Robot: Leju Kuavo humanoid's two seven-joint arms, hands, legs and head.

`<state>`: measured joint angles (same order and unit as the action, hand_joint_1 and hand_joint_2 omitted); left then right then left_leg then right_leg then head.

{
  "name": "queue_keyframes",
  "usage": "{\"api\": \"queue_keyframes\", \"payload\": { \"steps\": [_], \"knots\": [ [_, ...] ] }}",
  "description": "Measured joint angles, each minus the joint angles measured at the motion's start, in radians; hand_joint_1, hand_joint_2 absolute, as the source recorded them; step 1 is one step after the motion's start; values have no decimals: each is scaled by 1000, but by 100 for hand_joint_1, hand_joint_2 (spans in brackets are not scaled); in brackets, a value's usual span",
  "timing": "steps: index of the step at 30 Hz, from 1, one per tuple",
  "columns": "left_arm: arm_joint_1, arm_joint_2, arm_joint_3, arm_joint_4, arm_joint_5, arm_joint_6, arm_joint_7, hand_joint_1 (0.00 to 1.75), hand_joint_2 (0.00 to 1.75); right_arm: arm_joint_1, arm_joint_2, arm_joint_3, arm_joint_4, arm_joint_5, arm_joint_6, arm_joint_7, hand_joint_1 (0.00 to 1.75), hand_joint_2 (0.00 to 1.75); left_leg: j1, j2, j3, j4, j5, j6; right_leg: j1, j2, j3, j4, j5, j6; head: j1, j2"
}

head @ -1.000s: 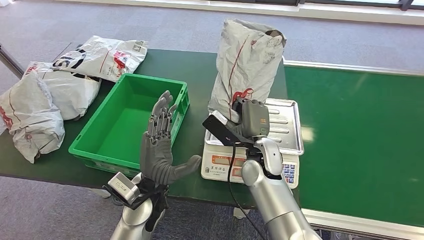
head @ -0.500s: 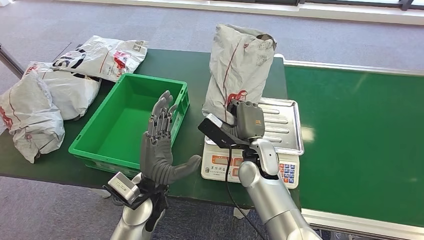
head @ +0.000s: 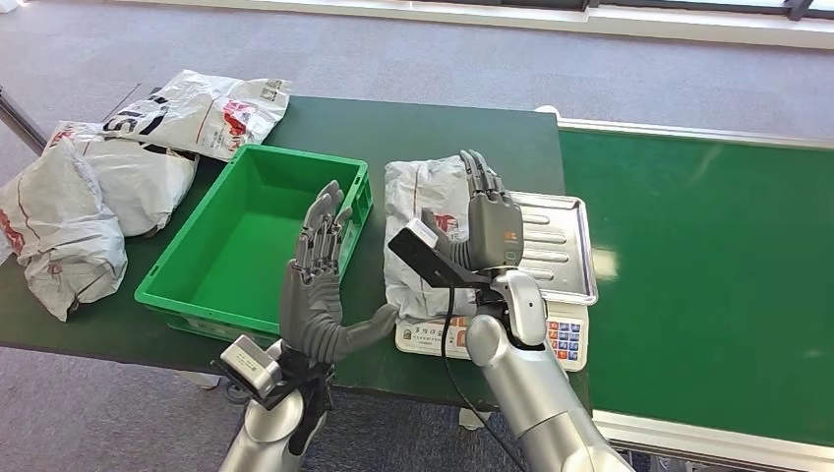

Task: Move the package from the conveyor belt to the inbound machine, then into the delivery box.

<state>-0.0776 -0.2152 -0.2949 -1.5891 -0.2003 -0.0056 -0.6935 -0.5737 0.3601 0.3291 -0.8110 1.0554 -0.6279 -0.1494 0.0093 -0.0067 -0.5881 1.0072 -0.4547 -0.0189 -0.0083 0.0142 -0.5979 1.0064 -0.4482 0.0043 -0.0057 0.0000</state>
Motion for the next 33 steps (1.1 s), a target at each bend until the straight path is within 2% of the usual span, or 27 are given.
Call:
{"api": "queue_keyframes", "payload": {
  "steps": [26, 28, 30, 33],
  "knots": [
    [0, 0, 0, 0, -4, 9, 0, 0, 175, -3, 0, 13, -6, -35, -12, 9, 0, 0, 0, 0, 0, 0, 0, 0, 0, 0, 0, 0, 0, 0, 0, 0],
    [0, 0, 0, -3, -34, 32, 5, 0, 175, 6, 0, 11, -30, -48, -31, -25, 0, 87, 0, 0, 0, 0, 0, 0, 0, 0, 0, 0, 0, 0, 0, 0],
    [-5, 0, 1, -8, -157, 107, 33, 0, 175, 50, 0, -21, -142, -38, -57, -121, 0, 175, 0, -1, 0, 0, 0, 0, 0, -1, -1, 0, 0, 0, 0, 0],
    [-61, 7, 5, -2, -500, 209, 148, 0, 175, 162, -1, -149, -482, -91, -74, -343, 0, 175, 0, -9, -4, 1, 1, 1, -1, -9, -2, 0, 0, 0, 0, 0]
  ]
}}
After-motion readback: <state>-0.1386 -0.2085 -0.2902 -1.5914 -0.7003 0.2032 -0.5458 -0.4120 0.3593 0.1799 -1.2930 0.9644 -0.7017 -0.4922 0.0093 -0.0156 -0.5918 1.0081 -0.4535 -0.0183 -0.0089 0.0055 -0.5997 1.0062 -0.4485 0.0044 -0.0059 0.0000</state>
